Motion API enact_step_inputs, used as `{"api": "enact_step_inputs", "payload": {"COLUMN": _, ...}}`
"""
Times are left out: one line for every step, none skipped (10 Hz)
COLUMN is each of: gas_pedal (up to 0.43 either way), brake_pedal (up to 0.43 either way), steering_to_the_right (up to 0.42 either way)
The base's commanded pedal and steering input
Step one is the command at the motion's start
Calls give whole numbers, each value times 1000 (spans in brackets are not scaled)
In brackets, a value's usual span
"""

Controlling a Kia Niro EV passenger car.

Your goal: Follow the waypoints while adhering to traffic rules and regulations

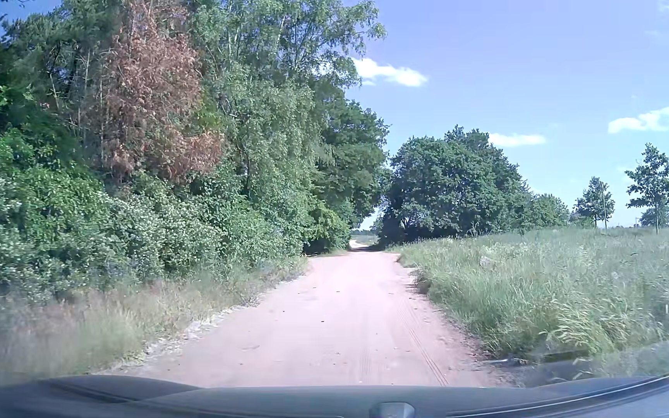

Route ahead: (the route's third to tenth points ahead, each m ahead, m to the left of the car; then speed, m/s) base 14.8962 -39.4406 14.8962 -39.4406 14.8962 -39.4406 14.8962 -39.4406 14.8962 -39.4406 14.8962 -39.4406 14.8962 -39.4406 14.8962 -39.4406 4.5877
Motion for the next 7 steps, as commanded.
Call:
{"api": "enact_step_inputs", "payload": {"gas_pedal": 8, "brake_pedal": 30, "steering_to_the_right": -7}}
{"api": "enact_step_inputs", "payload": {"gas_pedal": 0, "brake_pedal": 30, "steering_to_the_right": -11}}
{"api": "enact_step_inputs", "payload": {"gas_pedal": 0, "brake_pedal": 30, "steering_to_the_right": -14}}
{"api": "enact_step_inputs", "payload": {"gas_pedal": 0, "brake_pedal": 30, "steering_to_the_right": -15}}
{"api": "enact_step_inputs", "payload": {"gas_pedal": 0, "brake_pedal": 30, "steering_to_the_right": -15}}
{"api": "enact_step_inputs", "payload": {"gas_pedal": 0, "brake_pedal": 30, "steering_to_the_right": -16}}
{"api": "enact_step_inputs", "payload": {"gas_pedal": 0, "brake_pedal": 30, "steering_to_the_right": -20}}
